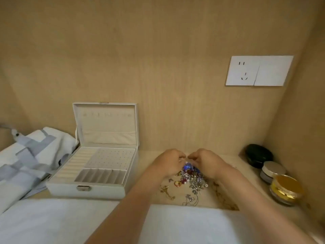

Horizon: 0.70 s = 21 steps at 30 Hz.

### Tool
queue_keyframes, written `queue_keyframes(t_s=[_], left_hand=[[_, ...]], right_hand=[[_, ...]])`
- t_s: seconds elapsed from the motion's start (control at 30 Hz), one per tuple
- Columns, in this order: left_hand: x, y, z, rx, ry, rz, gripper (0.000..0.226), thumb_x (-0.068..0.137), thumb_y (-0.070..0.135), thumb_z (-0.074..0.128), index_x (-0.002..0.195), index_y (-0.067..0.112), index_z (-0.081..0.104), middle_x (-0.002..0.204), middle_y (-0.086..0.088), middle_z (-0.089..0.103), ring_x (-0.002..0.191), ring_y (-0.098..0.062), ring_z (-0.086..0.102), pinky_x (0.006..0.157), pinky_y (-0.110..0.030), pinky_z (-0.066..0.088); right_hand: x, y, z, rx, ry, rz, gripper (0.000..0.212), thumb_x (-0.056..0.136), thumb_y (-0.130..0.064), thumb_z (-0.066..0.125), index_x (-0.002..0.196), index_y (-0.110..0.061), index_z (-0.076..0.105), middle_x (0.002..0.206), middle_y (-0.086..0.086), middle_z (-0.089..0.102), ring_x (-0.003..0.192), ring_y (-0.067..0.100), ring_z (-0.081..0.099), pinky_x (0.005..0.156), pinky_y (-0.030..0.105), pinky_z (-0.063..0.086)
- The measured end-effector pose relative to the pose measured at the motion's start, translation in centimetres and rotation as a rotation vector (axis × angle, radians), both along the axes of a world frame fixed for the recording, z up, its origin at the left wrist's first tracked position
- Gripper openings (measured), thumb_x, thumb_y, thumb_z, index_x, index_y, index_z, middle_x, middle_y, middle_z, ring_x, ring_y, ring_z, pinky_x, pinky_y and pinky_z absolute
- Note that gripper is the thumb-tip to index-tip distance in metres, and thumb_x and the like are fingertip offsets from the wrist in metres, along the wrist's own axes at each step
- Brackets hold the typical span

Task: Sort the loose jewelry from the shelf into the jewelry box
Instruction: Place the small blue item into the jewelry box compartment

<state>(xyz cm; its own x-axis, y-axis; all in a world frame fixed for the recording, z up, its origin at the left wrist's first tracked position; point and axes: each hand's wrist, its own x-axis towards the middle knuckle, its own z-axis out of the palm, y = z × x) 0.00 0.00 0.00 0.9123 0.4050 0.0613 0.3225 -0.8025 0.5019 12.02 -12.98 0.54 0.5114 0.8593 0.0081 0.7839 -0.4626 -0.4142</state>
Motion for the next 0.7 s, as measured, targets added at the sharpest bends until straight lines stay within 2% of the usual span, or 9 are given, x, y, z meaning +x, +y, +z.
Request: queue_keyframes(t_s=[0.1, 0.17, 0.23, 0.3, 0.37, 0.43, 0.53, 0.63, 0.7], left_hand=[[1.1, 0.5, -1.2, 0.039, 0.028, 0.010, 0.047, 0.096, 0.034, 0.057, 0.141, 0.020, 0.054, 0.139, -0.001, 0.055, 0.131, -0.018, 0.047, 0.110, -0.035, 0.039], [1.6, 1.0, -1.9, 0.036, 0.039, 0.019, 0.051, 0.094, 0.040, 0.059, 0.141, 0.022, 0.054, 0.137, 0.000, 0.055, 0.132, -0.017, 0.042, 0.110, -0.036, 0.038], [1.9, 1.3, -2.4, 0.028, 0.012, 0.017, 0.045, 0.092, 0.043, 0.062, 0.133, 0.024, 0.062, 0.128, 0.002, 0.058, 0.129, -0.016, 0.043, 0.108, -0.035, 0.039], [2.0, 1.5, -2.8, 0.048, -0.028, 0.003, 0.033, 0.091, 0.043, 0.064, 0.120, 0.028, 0.070, 0.116, 0.006, 0.060, 0.122, -0.015, 0.045, 0.104, -0.037, 0.041], [2.0, 1.4, -2.8, 0.055, -0.052, -0.018, 0.025, 0.090, 0.040, 0.065, 0.112, 0.031, 0.072, 0.111, 0.009, 0.060, 0.118, -0.014, 0.044, 0.103, -0.040, 0.041], [2.0, 1.2, -2.8, 0.061, -0.068, -0.027, 0.022, 0.090, 0.039, 0.064, 0.110, 0.033, 0.071, 0.112, 0.009, 0.059, 0.118, -0.013, 0.044, 0.104, -0.041, 0.040], [1.8, 1.2, -2.8, 0.048, -0.102, -0.011, 0.026, 0.090, 0.042, 0.063, 0.114, 0.034, 0.067, 0.118, 0.012, 0.061, 0.120, -0.011, 0.047, 0.106, -0.039, 0.038], [1.6, 1.0, -2.7, -0.179, -0.173, 0.011, 0.032, 0.089, 0.044, 0.067, 0.118, 0.032, 0.066, 0.114, 0.015, 0.066, 0.109, -0.003, 0.058, 0.099, -0.032, 0.046], [1.6, 0.8, -2.2, -0.379, -0.233, 0.032, 0.030, 0.089, 0.036, 0.070, 0.117, 0.028, 0.065, 0.102, 0.014, 0.068, 0.092, 0.002, 0.063, 0.089, -0.028, 0.051]], right_hand=[[1.0, 0.7, -0.7, -0.088, -0.020, -0.011, 0.043, 0.095, -0.035, 0.064, 0.135, -0.022, 0.061, 0.129, -0.001, 0.064, 0.115, 0.018, 0.061, 0.100, 0.036, 0.050], [1.6, 1.0, -0.9, -0.122, 0.013, -0.029, 0.038, 0.093, -0.033, 0.066, 0.130, -0.023, 0.065, 0.123, -0.002, 0.068, 0.109, 0.016, 0.063, 0.097, 0.035, 0.051], [2.3, 1.3, -1.3, -0.076, 0.095, -0.046, 0.022, 0.089, -0.029, 0.070, 0.111, -0.027, 0.074, 0.105, -0.006, 0.072, 0.097, 0.013, 0.066, 0.090, 0.032, 0.053], [2.6, 1.5, -1.3, -0.041, 0.126, -0.047, 0.007, 0.085, -0.023, 0.074, 0.088, -0.029, 0.074, 0.090, -0.009, 0.071, 0.087, 0.013, 0.066, 0.083, 0.031, 0.054], [2.8, 1.7, -1.2, -0.012, 0.116, -0.040, 0.015, 0.083, -0.017, 0.074, 0.076, -0.029, 0.070, 0.084, -0.010, 0.070, 0.083, 0.011, 0.065, 0.080, 0.029, 0.054], [2.9, 1.7, -1.2, 0.013, 0.124, -0.028, 0.018, 0.083, -0.014, 0.072, 0.074, -0.029, 0.070, 0.081, -0.010, 0.071, 0.081, 0.009, 0.066, 0.080, 0.030, 0.055], [2.9, 1.4, -1.2, 0.095, 0.196, -0.004, 0.013, 0.090, -0.015, 0.069, 0.082, -0.025, 0.073, 0.081, -0.009, 0.072, 0.074, 0.007, 0.064, 0.076, 0.028, 0.055], [2.9, 1.0, -0.6, 0.264, 0.297, -0.009, 0.013, 0.095, -0.015, 0.064, 0.087, -0.023, 0.070, 0.079, -0.011, 0.068, 0.067, 0.000, 0.060, 0.068, 0.021, 0.048], [2.9, 0.9, 0.0, 0.368, 0.385, -0.010, 0.012, 0.096, -0.014, 0.063, 0.089, -0.021, 0.069, 0.078, -0.010, 0.067, 0.066, -0.001, 0.058, 0.071, 0.023, 0.048]])
